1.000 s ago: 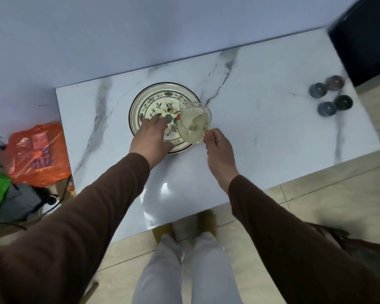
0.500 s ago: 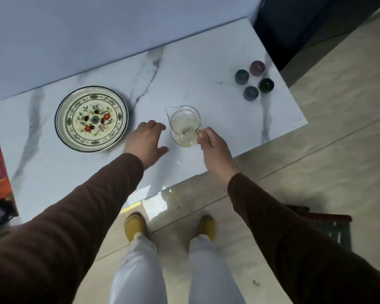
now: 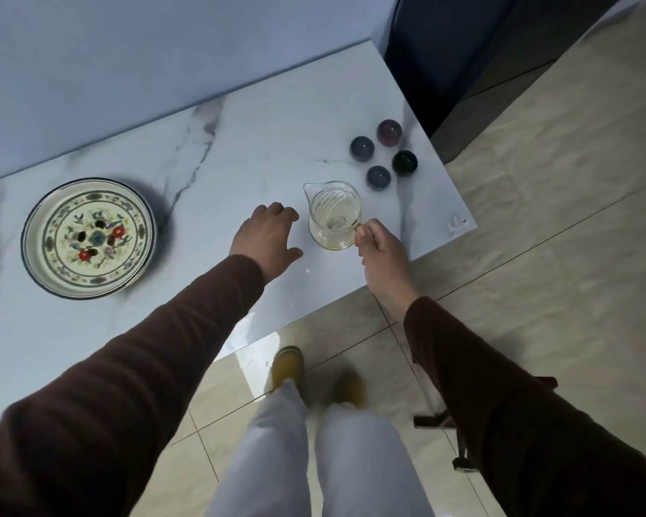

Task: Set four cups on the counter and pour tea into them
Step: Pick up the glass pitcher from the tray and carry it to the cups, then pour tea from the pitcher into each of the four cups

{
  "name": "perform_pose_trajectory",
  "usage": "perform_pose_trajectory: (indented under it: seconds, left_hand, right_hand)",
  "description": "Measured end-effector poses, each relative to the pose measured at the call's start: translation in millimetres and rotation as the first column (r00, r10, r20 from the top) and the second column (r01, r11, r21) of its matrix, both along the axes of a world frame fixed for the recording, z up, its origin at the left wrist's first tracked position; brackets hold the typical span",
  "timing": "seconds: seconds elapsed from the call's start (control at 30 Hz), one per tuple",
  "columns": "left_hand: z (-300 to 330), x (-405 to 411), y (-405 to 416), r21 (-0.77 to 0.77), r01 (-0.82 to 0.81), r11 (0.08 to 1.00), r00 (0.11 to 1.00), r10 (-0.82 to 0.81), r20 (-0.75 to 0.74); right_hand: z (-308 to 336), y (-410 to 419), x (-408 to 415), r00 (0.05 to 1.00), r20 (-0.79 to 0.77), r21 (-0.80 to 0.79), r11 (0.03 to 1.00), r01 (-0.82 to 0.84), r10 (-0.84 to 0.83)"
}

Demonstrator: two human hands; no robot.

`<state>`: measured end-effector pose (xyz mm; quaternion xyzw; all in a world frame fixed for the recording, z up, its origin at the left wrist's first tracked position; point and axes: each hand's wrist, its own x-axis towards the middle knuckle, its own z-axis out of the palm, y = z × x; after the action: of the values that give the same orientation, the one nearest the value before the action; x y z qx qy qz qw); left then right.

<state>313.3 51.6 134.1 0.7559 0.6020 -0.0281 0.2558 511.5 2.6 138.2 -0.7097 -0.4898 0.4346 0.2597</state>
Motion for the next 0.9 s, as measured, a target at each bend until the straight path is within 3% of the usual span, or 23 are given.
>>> perform_pose_trajectory:
  seconds: [0.23, 0.5, 0.9]
  left_hand:
    - [-7.5, 70.7, 42.0, -0.017, -0.016, 1.000, 1.000, 0.016, -0.007]
    - [-19.2, 148.7, 74.7, -0.016, -0.145, 0.989, 0.989, 0.145, -0.028]
    - [-46.6, 199.7, 119.0, 0.017, -0.202, 0.979, 0.979, 0.202, -0.001]
  right_hand:
    - [-5.2, 37.3, 67.2, 0.999, -0.015, -0.067, 0.997, -0.033, 0.032]
    - [-10.7, 93.2, 149.1, 0.983, -0.051, -0.061, 0.982, -0.181, 0.178]
    - [-33.1, 157.7, 197.9, 0.960, 0.031, -0.031, 0.961, -0.277, 0.277]
